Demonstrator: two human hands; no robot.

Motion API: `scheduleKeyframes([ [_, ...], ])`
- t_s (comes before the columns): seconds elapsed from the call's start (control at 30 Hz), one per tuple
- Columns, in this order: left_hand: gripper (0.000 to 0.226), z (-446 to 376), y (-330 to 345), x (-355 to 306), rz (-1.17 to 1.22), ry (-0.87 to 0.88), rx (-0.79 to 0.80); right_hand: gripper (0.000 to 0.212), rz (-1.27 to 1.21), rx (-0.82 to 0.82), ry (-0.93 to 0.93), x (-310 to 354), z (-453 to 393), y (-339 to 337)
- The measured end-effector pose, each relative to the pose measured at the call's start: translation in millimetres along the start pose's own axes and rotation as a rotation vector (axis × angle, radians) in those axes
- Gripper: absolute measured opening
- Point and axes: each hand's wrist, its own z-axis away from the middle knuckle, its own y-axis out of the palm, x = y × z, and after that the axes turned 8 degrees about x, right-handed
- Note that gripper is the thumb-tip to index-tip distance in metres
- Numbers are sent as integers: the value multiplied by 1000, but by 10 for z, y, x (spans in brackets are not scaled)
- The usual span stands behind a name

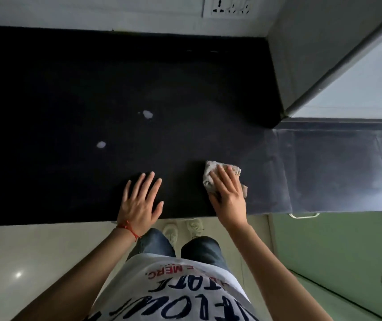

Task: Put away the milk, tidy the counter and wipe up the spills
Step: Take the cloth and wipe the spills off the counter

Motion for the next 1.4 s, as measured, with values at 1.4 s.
scheduleKeyframes([
  [1.4, 55, 8, -39, 20, 92, -90, -53, 48, 34, 270, -162, 137, -1021, -58],
])
